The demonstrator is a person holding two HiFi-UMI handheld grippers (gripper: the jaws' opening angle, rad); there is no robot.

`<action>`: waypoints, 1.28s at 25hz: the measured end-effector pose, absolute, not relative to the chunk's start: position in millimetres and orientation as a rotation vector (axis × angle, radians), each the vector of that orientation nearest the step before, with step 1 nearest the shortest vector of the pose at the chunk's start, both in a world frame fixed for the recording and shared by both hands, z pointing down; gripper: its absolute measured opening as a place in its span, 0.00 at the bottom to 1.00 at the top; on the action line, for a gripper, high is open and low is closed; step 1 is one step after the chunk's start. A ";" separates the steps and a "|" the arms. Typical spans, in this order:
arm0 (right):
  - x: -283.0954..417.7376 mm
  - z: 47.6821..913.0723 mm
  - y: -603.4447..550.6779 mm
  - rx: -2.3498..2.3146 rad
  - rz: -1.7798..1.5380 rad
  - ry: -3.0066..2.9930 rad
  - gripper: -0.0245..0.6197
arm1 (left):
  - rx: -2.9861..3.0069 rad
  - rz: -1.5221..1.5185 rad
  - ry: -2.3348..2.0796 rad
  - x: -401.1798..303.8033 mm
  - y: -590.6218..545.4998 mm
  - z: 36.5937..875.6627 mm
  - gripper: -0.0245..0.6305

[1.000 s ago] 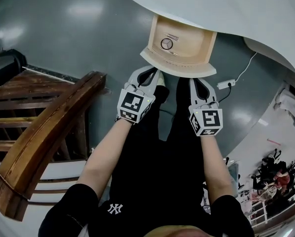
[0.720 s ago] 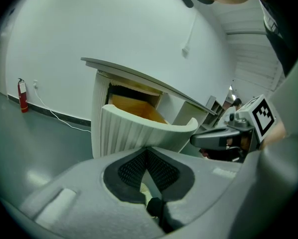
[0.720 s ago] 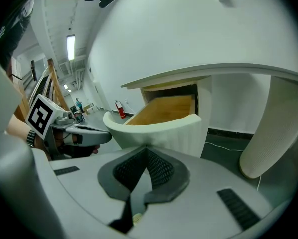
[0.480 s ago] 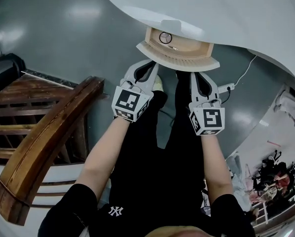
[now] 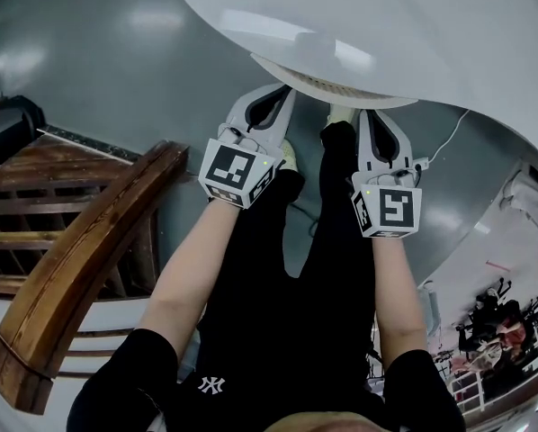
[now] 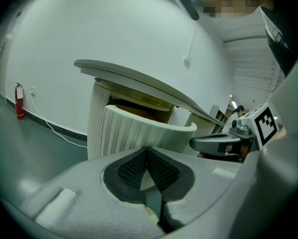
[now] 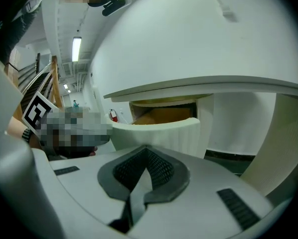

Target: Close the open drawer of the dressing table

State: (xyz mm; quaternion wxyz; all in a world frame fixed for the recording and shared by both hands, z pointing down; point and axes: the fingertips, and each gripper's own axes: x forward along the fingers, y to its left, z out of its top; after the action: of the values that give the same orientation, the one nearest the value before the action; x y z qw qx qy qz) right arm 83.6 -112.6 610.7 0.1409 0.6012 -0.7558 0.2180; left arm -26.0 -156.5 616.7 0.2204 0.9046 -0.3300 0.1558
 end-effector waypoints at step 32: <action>112.3 599.0 -208.8 1.855 0.263 -2.226 0.06 | 2.688 0.168 -0.917 4.0 -251.4 605.3 0.05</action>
State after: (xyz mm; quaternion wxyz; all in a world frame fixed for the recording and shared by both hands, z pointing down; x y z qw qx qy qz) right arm 112.3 -208.8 599.0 0.1157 0.6331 -0.7601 0.0899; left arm 4.0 -251.4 605.3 0.1476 0.9345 -0.3187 0.0585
